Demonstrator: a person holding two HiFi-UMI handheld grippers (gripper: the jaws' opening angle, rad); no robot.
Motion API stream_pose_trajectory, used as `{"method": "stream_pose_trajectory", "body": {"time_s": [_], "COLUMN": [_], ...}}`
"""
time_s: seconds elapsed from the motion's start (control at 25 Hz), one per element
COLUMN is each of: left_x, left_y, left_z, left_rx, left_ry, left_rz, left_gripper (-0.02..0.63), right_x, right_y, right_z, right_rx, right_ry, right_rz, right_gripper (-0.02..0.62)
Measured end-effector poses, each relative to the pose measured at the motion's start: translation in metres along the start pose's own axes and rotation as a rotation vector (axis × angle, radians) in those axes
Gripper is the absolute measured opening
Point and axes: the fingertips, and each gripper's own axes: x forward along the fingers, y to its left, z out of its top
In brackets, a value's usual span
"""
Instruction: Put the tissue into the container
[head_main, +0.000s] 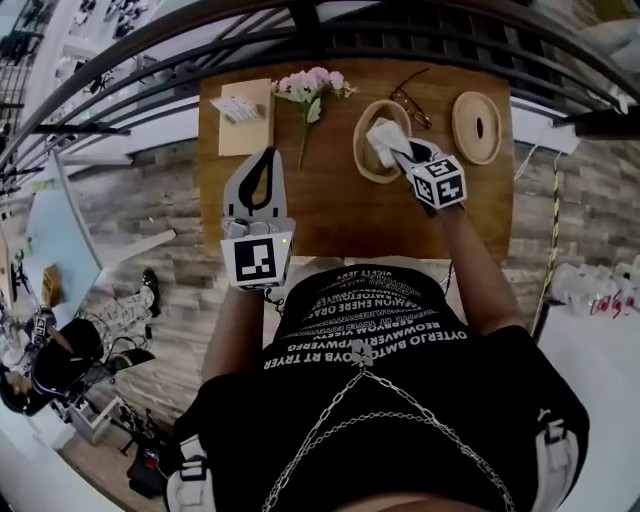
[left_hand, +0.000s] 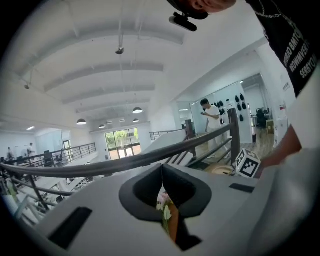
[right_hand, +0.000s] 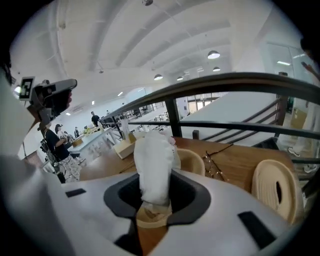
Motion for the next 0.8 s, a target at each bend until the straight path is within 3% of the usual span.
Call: {"method": "stream_pose_trajectory", "body": {"time_s": [0.2,0.4,0.48,0.56,0.8], "left_x": [-0.012,-0.025,-0.034,-0.045,-0.069], "left_y": [0.012,0.027,0.029,0.030,0.066], "left_z": [-0.018,-0.012,-0.012,-0.012,0.000], "left_rx": [-0.036,-0.046,-0.041,-0.039,0.002], "left_ry": [0.071,0.050,0.043,0.032,-0.047], "left_rz": [0.037,0.057,0.048,0.032,0.016], "left_gripper": [0.029,0.029,0.029,0.029,0.029], "right_x": [0.043,0.063,0.061,0.054,0.001], "right_y": [-0.013,-0.014,-0.013,-0.009,0.006], "right_z": [-0.042,-0.058,-0.057,-0.055,-0.012], "right_rx": [-0.013,-0.097,-0.095,-0.088,-0.119], "right_ry": [0.212,0.346,0.339,0.302,0.092], "right_rz": [-0.043,-0.099,-0.122,-0.134,-0.216], "right_gripper": [0.112,0.124,0.150,0.290,0.319]}}
